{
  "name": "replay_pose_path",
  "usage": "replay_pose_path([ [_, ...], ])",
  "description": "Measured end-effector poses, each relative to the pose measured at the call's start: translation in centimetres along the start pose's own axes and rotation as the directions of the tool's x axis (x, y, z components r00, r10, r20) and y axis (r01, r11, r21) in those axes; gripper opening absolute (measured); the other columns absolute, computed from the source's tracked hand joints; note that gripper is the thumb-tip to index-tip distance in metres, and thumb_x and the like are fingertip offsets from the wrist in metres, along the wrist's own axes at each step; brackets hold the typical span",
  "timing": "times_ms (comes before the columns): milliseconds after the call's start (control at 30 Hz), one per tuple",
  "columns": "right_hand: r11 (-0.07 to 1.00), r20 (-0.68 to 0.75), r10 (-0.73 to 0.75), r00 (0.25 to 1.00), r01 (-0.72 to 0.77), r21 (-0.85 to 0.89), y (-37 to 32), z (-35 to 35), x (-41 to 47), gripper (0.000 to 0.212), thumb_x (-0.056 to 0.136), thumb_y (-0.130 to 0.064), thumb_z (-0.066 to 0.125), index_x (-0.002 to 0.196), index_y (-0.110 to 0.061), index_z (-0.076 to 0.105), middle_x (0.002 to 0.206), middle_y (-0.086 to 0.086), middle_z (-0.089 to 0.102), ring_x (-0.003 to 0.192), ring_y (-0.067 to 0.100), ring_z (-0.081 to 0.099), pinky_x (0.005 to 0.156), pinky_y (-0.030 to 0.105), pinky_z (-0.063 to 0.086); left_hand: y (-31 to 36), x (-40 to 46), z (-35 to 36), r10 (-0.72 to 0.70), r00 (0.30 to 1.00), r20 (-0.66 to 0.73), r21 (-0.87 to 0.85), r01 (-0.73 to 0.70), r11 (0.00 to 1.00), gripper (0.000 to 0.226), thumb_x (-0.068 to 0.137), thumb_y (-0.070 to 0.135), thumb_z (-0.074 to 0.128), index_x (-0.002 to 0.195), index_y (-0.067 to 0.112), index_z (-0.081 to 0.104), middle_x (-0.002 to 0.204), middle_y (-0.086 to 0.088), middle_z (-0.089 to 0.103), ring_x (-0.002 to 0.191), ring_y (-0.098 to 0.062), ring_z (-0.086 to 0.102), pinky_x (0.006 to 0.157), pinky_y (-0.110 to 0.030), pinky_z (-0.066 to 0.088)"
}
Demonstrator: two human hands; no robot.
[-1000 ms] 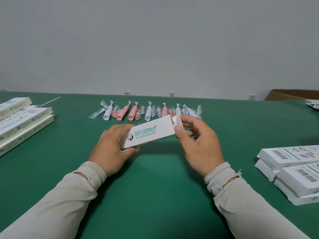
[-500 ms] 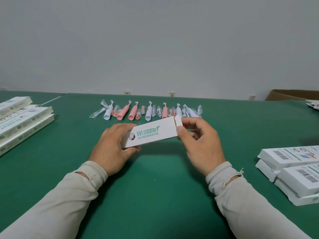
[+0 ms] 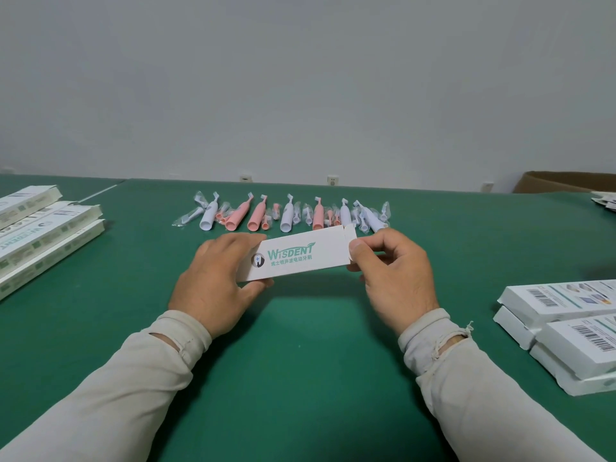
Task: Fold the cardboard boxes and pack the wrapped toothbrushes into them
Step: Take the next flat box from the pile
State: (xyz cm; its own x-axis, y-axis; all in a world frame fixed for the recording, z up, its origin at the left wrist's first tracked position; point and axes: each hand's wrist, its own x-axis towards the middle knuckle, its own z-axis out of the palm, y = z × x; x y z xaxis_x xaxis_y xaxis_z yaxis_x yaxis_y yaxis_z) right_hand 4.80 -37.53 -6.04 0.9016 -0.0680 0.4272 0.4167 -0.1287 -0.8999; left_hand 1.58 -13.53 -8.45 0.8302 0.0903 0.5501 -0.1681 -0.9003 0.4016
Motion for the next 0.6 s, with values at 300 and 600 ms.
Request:
replay_pose_path([
  [300,0.997,-0.050,0.054,0.997,-0.056,-0.045,0.31,-0.13,0.11,0.019,0.084,-0.021,0.069,0.066,-0.023,0.064,0.071,-0.007,0.071,0.075,0.025,0.071,0.069,0.039,0.055,0.82,-0.13,-0.24,0.018,1.000,-0.016,0.105,-0.016,0.994,0.062,0.081,0.043,0.075,0.136,0.044,0.049,0.134,0.020,0.051,0.122,-0.015,0.040,0.083,-0.044,0.051],
  [600,0.995,-0.083,0.048,0.995,-0.055,-0.081,0.33,-0.11,0.14,0.033,0.087,-0.026,0.070,0.059,-0.017,0.057,0.062,0.003,0.067,0.072,0.031,0.070,0.066,0.036,0.052,1.07,-0.12,-0.32,0.033,0.999,-0.019,0.143,-0.029,0.989,0.063,0.080,0.041,0.077,0.137,0.041,0.050,0.135,0.018,0.052,0.125,-0.017,0.042,0.082,-0.047,0.054],
])
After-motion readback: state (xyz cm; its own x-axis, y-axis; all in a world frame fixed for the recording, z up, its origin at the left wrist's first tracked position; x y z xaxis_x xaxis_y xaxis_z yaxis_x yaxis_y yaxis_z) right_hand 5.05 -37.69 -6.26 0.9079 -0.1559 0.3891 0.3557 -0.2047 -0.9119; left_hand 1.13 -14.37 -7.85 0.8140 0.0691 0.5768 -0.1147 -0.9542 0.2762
